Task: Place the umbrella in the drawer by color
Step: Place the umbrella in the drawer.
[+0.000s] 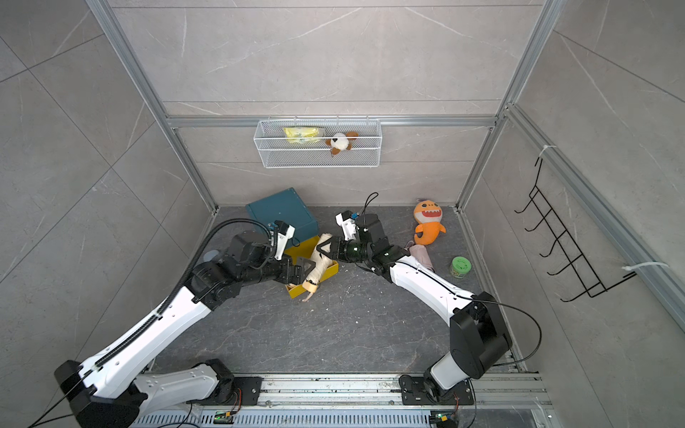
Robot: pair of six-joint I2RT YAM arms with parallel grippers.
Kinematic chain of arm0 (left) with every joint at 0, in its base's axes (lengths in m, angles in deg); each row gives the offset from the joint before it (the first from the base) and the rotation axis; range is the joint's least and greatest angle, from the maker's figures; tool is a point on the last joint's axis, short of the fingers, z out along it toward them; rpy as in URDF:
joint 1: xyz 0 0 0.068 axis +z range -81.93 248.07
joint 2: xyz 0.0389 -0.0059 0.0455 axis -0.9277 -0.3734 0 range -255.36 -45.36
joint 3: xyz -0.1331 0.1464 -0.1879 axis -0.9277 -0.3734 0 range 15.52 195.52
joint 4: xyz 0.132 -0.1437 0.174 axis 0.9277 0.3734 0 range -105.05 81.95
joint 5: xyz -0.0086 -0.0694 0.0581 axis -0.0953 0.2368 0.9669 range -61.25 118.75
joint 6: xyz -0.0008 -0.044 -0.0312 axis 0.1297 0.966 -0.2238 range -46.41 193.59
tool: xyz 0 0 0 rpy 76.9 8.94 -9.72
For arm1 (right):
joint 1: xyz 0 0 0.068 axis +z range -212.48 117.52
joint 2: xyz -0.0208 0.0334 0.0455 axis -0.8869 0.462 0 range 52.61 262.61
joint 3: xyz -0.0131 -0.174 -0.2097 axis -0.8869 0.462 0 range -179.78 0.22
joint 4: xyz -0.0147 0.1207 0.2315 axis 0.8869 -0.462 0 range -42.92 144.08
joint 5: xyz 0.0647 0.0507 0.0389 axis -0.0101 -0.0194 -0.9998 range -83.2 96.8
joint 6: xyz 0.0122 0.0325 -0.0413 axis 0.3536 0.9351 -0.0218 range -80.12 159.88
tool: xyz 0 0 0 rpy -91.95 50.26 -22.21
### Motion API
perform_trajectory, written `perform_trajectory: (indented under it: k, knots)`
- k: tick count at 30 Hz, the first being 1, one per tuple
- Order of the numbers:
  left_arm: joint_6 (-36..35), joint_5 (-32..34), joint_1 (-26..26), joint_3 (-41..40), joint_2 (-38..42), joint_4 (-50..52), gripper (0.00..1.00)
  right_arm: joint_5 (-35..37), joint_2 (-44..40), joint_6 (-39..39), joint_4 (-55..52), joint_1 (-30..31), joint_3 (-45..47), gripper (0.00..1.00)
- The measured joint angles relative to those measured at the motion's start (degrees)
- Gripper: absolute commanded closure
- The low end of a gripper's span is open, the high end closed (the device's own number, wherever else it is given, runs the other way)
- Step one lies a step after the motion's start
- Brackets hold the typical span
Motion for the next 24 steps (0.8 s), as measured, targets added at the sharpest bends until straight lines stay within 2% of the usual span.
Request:
perform_trajectory:
  k: [5,10,18,24]
  knots:
    - [2.56,-0.33,3.52,-1.84,5.49,0.15,0.03,3.37,2.43,5.84,11.21,0.09,1.79,0.78]
    - [4.46,-1.11,5.25,-5.79,7.15,2.45,0.02,8.07,6.34,9.84,20.31,1.49,2.84,0.78]
    - [7.65,-1.07,5.77,-12.0,11.23,6.27,0.02,15.32,12.13,11.91,32.24,6.73,3.67,0.76]
    - [9.22,-1.2,5.81,-15.28,12.26,6.27,0.02,21.4,15.13,11.67,35.91,9.22,4.44,0.76]
